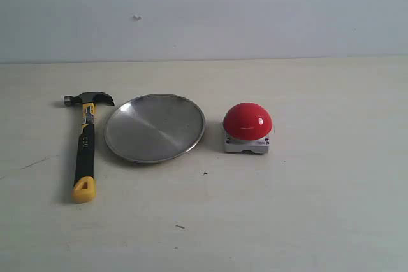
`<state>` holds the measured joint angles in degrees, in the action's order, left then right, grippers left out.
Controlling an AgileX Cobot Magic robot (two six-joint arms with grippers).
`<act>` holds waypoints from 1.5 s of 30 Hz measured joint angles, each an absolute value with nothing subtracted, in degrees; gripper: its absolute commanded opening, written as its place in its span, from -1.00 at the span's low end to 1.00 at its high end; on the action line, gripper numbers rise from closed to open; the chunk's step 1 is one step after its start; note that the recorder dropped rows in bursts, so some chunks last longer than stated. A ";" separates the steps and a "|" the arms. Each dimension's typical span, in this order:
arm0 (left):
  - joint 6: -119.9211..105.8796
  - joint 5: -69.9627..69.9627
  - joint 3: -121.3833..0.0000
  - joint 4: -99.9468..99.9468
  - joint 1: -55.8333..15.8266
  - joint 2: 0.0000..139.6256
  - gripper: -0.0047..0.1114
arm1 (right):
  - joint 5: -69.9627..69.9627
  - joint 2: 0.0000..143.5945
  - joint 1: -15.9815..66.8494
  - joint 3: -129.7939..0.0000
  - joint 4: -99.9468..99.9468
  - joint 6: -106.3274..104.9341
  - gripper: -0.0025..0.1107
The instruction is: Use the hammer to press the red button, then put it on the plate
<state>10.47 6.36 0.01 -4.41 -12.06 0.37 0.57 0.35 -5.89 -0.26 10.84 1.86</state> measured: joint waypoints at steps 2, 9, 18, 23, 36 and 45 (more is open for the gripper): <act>14.28 4.89 0.01 -3.82 -12.06 0.37 -0.92 | 0.57 0.35 -5.89 -0.26 10.84 1.86 -0.96; 18.68 -4.83 0.01 -3.45 -12.06 0.37 -0.92 | 0.57 0.35 -5.89 -0.26 10.84 1.86 -0.96; 19.61 -19.77 -0.74 5.53 -12.01 2.51 -0.92 | 0.57 0.35 -5.89 -0.26 10.84 1.86 -0.96; 3.14 -19.67 -6.67 24.55 -11.92 15.57 -0.92 | 0.57 0.35 -5.89 -0.26 10.84 1.86 -0.96; -13.22 9.50 -42.19 29.81 -6.68 62.66 -0.92 | 0.57 0.35 -5.89 -0.26 10.84 1.86 -0.96; -12.85 37.59 -60.83 17.47 1.48 79.95 -0.92 | 0.57 0.35 -5.89 -0.26 10.84 1.86 -0.96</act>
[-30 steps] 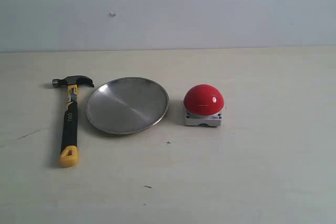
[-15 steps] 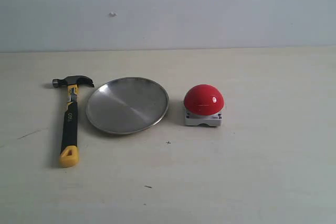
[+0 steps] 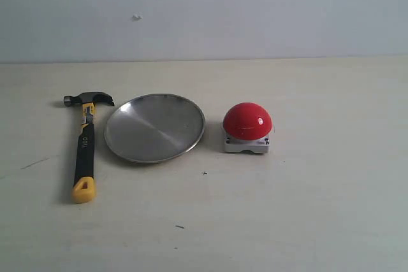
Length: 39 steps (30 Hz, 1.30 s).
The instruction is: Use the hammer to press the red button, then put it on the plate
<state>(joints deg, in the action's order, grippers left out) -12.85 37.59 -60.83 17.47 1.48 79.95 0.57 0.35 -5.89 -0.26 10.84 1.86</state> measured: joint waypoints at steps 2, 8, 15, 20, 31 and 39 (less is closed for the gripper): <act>-11.30 42.16 -63.57 15.30 2.36 82.67 -0.87 | 0.57 0.35 -5.89 -0.26 10.84 1.86 -0.96; -7.88 52.14 -70.93 14.52 3.18 92.40 -0.13 | 0.57 0.35 -5.89 -0.26 10.84 1.86 -0.96; -14.95 54.22 -74.97 19.95 -0.07 101.41 0.14 | 0.57 0.35 -5.89 -0.26 10.84 1.86 -0.96; -26.15 53.77 -75.07 29.76 -0.60 104.32 -0.11 | 0.57 0.35 -5.89 -0.26 10.84 1.86 -0.96; -23.72 47.08 -75.81 30.74 -0.60 106.33 -0.09 | 0.57 0.35 -5.89 -0.26 10.84 1.86 -0.96; -1.26 45.05 -80.76 14.38 -3.50 110.47 -0.07 | 0.57 0.35 -5.89 -0.26 10.84 1.86 -0.96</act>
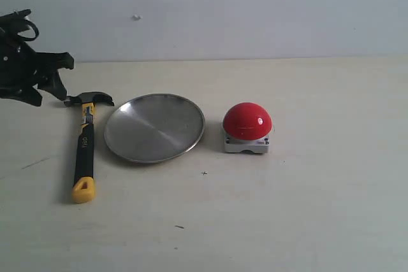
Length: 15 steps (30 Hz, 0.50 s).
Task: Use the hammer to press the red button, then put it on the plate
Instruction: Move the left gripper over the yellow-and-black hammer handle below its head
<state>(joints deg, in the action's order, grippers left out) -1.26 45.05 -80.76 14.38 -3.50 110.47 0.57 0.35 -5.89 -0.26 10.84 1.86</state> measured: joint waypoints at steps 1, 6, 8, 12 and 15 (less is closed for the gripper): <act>1.51 45.31 -81.41 11.94 -4.12 111.05 -0.07 | 0.57 0.35 -5.89 -0.26 10.84 1.86 -0.96; 7.73 47.24 -84.47 8.35 -6.45 114.43 -0.07 | 0.57 0.35 -5.89 -0.26 10.84 1.86 -0.96; 9.58 46.65 -84.90 8.10 -6.85 115.12 -0.07 | 0.57 0.35 -5.89 -0.26 10.84 1.86 -0.96; 9.93 45.35 -85.04 7.74 -6.88 116.46 -0.07 | 0.57 0.35 -5.89 -0.26 10.84 1.86 -0.96; 9.93 44.05 -85.04 7.61 -6.88 116.71 -0.07 | 0.57 0.35 -5.89 -0.26 10.84 1.86 -0.96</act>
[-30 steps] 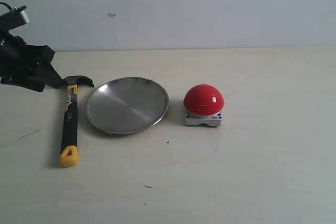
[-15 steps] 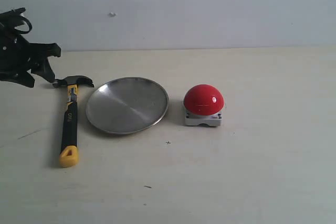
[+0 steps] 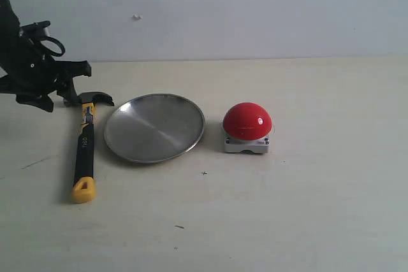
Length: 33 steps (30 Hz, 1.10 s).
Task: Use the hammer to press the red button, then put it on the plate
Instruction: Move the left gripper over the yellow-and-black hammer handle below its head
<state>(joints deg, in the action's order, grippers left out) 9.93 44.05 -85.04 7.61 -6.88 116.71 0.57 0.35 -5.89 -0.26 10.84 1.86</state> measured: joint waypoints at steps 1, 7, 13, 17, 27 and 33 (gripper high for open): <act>9.93 43.31 -85.04 7.61 -6.88 116.71 -0.07 | 0.57 0.35 -5.89 -0.26 10.84 1.86 -0.96; 10.14 38.81 -85.04 8.62 -6.88 116.71 -0.07 | 0.57 0.35 -5.89 -0.26 10.84 1.86 -0.96; 11.19 38.71 -85.04 9.69 -6.97 116.84 -0.07 | 0.57 0.35 -5.89 -0.26 10.84 1.86 -0.96; 12.04 38.71 -85.04 9.69 -6.97 116.84 -0.07 | 0.57 0.35 -5.89 -0.26 10.84 1.86 -0.96; 13.93 43.43 -89.94 9.69 -6.97 118.75 0.09 | 0.57 0.35 -5.89 -0.26 10.84 1.86 -0.96; 15.17 46.27 -92.12 9.69 -7.69 121.99 0.17 | 0.57 0.35 -5.89 -0.26 10.84 1.86 -0.96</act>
<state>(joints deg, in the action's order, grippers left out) 15.17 46.27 -92.12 9.69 -7.69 121.99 0.57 0.35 -5.89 -0.26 10.84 1.86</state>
